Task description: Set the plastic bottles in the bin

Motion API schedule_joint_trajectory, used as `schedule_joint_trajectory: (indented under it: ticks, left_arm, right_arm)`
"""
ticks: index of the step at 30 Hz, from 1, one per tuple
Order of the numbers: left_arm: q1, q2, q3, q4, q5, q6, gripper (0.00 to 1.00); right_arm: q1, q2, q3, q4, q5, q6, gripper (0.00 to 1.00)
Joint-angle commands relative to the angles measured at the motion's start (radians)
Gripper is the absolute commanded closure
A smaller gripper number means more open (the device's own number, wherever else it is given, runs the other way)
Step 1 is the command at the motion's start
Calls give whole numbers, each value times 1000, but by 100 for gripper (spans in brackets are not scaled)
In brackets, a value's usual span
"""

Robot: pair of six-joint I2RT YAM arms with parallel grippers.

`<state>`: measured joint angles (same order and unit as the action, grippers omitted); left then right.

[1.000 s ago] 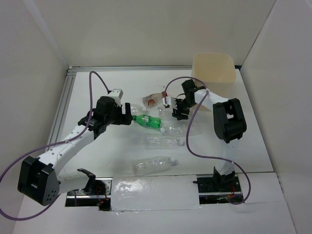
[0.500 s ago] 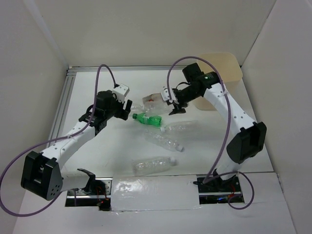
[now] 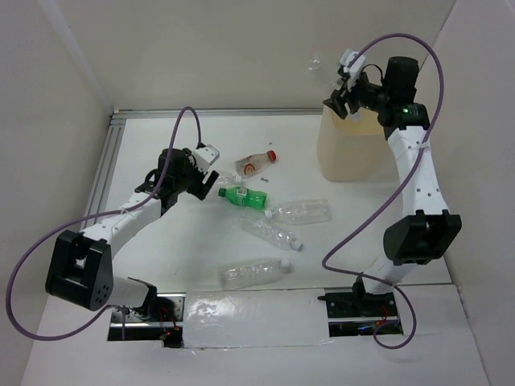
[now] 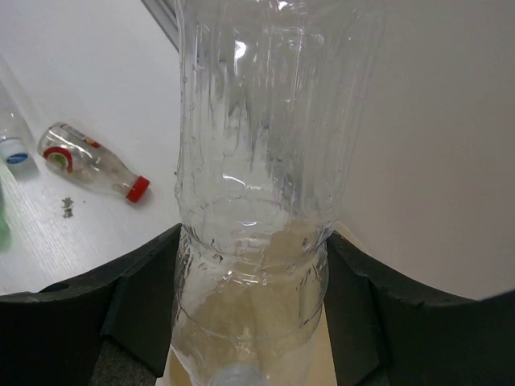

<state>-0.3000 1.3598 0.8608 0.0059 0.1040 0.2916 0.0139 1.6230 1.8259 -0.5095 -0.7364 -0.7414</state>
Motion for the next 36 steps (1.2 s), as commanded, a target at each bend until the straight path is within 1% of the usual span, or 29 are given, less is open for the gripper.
schedule_joint_trajectory:
  ticks: [1, 4, 6, 7, 8, 10, 13, 18, 20, 21, 24, 25, 26, 27, 28, 29, 32, 35, 36]
  left_arm:
    - [18, 31, -17, 89, 60, 99, 13]
    - [18, 56, -17, 126, 51, 118, 13]
    - [18, 91, -17, 140, 40, 130, 13]
    - [18, 107, -17, 140, 31, 130, 13]
    - [18, 122, -5, 152, 22, 130, 13]
    - [18, 163, 6, 161, -3, 130, 13]
    - [18, 200, 24, 209, -55, 155, 13]
    - [18, 286, 86, 220, -58, 214, 14]
    - [18, 323, 128, 177, -46, 265, 16]
    - [18, 366, 142, 161, -46, 277, 16]
    - [27, 415, 201, 85, 31, 296, 18]
    - [38, 427, 214, 48, 71, 311, 25]
    - [56, 452, 246, 10, 186, 355, 23]
    - [67, 469, 270, -47, 263, 397, 12]
    - [79, 488, 294, -155, 348, 414, 0]
    - [99, 505, 311, -182, 374, 414, 2]
    - [108, 515, 323, -208, 419, 426, 3]
    - [108, 515, 334, -225, 398, 426, 3]
    - [108, 504, 325, -225, 398, 426, 5]
  right_arm:
    - [-50, 52, 35, 25, -49, 36, 54]
    - [-61, 90, 35, -45, -58, -25, 45]
    - [-74, 118, 19, -46, -37, -35, 35]
    - [-87, 142, 19, -58, -37, -35, 25]
    - [-97, 153, 19, -58, -49, -12, 19]
    - [-126, 172, 30, -47, -79, 48, 0]
    - [-158, 161, 42, -34, -125, 126, 0]
    - [-213, 94, -16, -27, -213, 149, 0]
    - [-236, 43, -54, -27, -234, 149, 0]
    - [-247, 25, -95, -37, -248, 149, 0]
    - [-281, -41, -164, -84, -299, 111, 0]
    - [-290, -55, -181, -96, -299, 96, 0]
    - [-305, -81, -198, -107, -313, 68, 0]
    - [-314, -93, -232, -119, -325, 59, 0]
    - [-324, -104, -247, -119, -336, 59, 0]
    - [-333, -104, -260, -119, -336, 59, 0]
    - [-370, -129, -295, -129, -368, 59, 0]
    - [-370, -140, -309, -109, -377, 71, 0]
    - [-370, -140, -318, -109, -377, 71, 0]
